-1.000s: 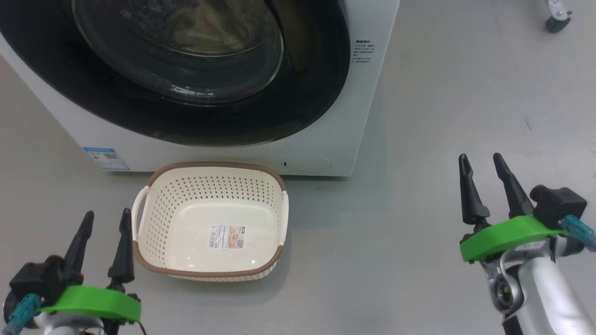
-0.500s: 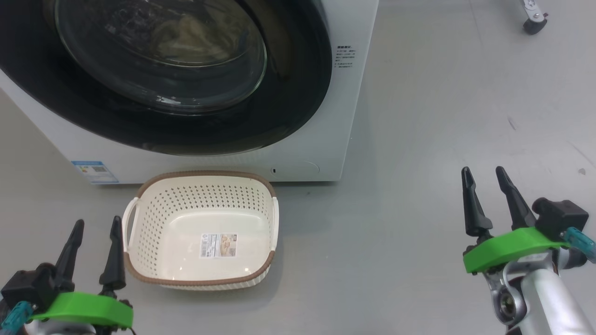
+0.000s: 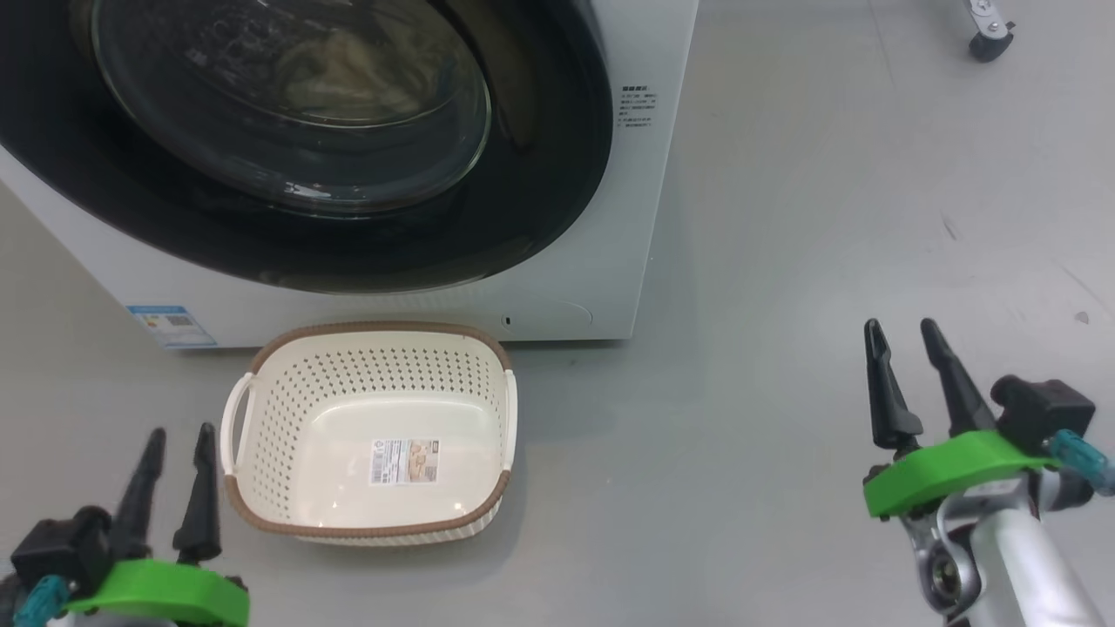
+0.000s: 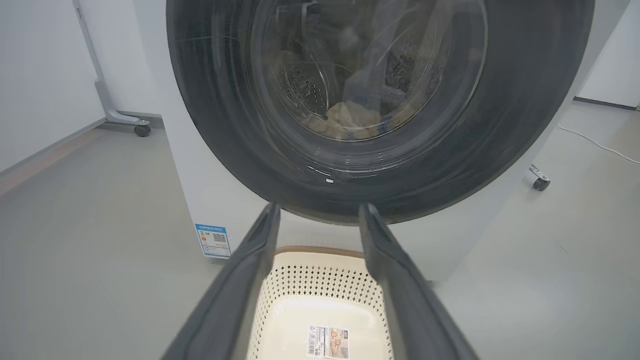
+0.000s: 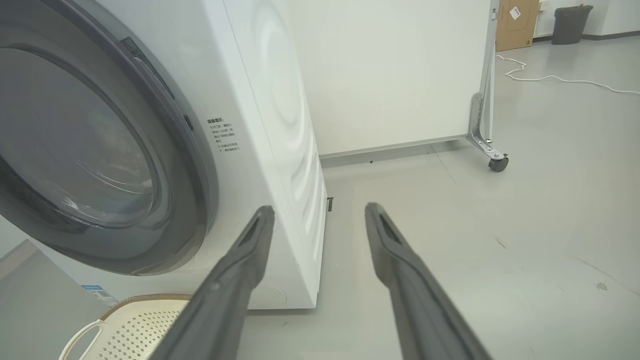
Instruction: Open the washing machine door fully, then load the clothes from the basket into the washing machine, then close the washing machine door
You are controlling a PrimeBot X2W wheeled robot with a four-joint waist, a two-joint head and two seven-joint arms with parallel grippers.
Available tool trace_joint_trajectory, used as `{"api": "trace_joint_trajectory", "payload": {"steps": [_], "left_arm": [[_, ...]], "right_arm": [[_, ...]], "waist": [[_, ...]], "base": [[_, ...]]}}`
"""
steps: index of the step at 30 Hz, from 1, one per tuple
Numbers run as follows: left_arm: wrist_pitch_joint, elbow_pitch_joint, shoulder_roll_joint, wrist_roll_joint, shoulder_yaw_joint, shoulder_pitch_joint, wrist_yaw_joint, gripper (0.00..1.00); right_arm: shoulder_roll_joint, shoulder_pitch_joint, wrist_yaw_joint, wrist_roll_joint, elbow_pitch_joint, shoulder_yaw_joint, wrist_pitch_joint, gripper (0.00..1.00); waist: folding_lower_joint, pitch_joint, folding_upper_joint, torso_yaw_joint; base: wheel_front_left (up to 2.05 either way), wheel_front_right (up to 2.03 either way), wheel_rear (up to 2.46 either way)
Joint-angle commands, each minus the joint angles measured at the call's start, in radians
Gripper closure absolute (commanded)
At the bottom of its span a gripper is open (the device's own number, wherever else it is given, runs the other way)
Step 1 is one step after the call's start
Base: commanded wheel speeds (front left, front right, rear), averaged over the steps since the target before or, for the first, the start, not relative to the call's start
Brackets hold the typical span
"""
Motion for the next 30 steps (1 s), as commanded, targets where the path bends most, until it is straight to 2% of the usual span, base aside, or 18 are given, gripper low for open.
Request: {"api": "trace_joint_trajectory", "payload": {"steps": [1,8,30], "left_arm": [[0.003,0.009,-0.005,-0.003,-0.002,0.000,0.000,1.00],[0.005,0.103,-0.063,-0.005,-0.030,0.043,0.000,1.00],[0.071,0.081,-0.086,-0.237,0.001,0.029,0.000,1.00]], "right_arm": [[0.002,0.001,0.000,0.001,0.010,0.001,0.000,1.00],[0.020,0.074,0.000,0.003,0.111,0.014,0.002,1.00],[0.012,0.072,-0.001,0.256,0.079,-0.003,0.063,1.00]], "waist": [[0.0000,0.000,-0.0001,0.000],[0.0000,-0.001,-0.0001,0.000],[0.0000,-0.024,-0.0001,0.019]], "base": [[0.00,0.00,0.00],[0.00,0.00,0.00],[0.00,0.00,0.00]]}}
